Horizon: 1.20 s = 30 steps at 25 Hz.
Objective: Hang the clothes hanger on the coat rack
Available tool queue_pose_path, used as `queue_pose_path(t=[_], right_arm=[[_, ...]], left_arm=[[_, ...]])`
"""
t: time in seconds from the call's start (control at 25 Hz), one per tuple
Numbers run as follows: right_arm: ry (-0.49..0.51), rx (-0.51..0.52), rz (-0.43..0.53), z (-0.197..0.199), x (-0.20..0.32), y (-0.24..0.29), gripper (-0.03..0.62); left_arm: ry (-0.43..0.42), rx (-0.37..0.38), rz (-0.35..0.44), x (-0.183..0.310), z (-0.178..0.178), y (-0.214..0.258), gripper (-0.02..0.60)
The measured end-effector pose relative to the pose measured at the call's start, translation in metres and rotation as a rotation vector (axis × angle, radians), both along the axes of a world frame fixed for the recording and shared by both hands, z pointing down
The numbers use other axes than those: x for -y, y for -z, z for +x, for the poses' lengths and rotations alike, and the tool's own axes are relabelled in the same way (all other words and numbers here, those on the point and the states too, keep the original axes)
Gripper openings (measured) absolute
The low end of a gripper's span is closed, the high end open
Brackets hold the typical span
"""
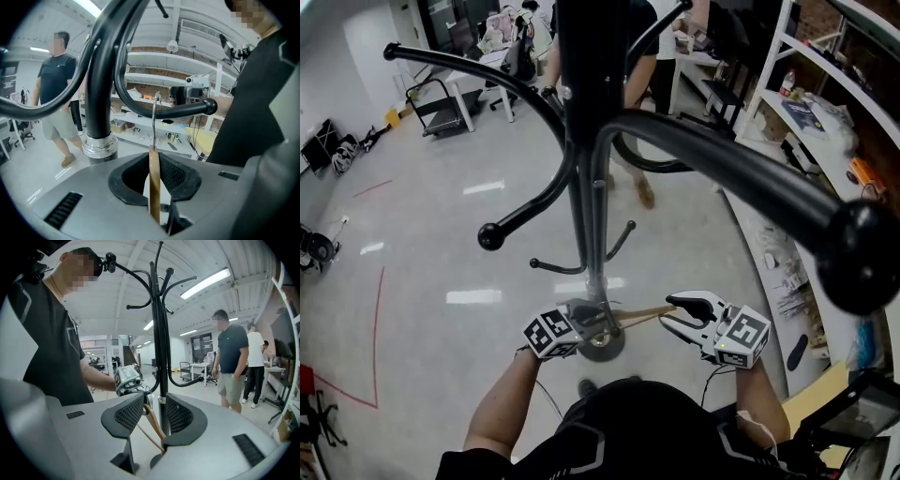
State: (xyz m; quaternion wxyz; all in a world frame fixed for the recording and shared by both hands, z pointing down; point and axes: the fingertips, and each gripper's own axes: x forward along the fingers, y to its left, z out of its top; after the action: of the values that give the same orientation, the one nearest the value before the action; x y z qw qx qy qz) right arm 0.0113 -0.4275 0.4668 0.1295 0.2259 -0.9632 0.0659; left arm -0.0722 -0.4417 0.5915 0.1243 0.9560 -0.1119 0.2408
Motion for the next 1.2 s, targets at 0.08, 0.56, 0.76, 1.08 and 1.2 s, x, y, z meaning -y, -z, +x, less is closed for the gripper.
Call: queue_pose_path(t=[0.08,0.56,0.76,1.08,1.2], right_arm=[[-0.015,-0.005,0.006,0.003,0.002,0.001,0.133],[-0.019,0.026,-0.004,-0.005,0.007,0.002,0.133],[-0.006,0.04,0.002,-0.005,0.009,0.003,0.133],[-0.027,0.037,-0.014,-0.006,0.014,0.008,0.133],[-0.021,0.048,-0.002,-0.007,0.015,0.012,0.133]], left_arm=[[0.007,-0.001,0.002,0.005,0.002,-0.001,0.051],[0.045,0.04,-0.013,0.01,-0.001,-0.016,0.051],[0.055,0.013,-0.023,0.009,-0.002,-0.017,0.051],[0.06,0.0,-0.019,0.009,-0.002,-0.014,0.054],[0.056,-0.022,0.003,0.006,-0.004,-0.012,0.113]])
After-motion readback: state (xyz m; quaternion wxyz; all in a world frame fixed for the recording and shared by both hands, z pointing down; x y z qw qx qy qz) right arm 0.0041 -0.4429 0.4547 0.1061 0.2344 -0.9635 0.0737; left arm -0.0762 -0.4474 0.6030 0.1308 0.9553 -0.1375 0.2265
